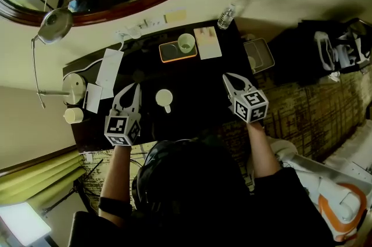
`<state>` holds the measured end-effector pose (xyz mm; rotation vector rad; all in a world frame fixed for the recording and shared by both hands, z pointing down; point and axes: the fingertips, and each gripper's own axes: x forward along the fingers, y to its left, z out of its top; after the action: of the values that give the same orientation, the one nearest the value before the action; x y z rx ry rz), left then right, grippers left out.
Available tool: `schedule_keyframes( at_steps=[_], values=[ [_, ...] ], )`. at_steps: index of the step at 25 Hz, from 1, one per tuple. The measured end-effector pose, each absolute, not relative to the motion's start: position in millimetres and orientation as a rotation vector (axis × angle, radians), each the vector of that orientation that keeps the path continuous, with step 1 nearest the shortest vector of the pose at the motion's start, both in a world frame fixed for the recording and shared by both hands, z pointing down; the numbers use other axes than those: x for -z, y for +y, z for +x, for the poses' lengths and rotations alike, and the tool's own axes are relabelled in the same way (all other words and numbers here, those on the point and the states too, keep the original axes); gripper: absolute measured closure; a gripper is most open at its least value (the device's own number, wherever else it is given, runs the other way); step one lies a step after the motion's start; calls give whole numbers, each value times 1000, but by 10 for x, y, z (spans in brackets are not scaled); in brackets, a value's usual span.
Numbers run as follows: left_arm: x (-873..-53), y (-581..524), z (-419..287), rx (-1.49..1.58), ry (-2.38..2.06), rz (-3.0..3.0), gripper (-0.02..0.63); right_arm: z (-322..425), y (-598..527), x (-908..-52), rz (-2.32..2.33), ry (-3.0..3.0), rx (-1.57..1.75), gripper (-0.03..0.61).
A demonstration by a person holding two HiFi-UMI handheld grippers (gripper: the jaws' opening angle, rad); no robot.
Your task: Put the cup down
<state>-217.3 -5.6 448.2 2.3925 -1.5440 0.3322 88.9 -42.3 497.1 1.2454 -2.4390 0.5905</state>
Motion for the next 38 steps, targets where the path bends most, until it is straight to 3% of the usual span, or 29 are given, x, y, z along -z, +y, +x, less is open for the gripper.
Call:
schedule_keyframes(
  at_steps=[8,10,13,18,21,38],
  values=[
    [-4588,-4,-2149,-392,-1541,2370,622,907,-416,-5014,1226,-2452,-603,578],
    [-4659,19,-2105,-417,-1504,2362,591,908,-398,-5039,1226,-2451,-610,578],
    [-4791,67,-1934,-483,-1389,2351,481,913,-362,-5093,1227,-2449,-629,578],
    [-5167,195,-1588,-717,-1172,2251,218,899,-262,-5258,1216,-2434,-672,578],
    [-5507,285,-1414,-911,-1026,2211,122,863,-185,-5388,1204,-2418,-698,578],
    [-6630,316,-1213,-1344,-765,2045,89,557,-24,-6045,1129,-2358,-793,578]
  ],
)
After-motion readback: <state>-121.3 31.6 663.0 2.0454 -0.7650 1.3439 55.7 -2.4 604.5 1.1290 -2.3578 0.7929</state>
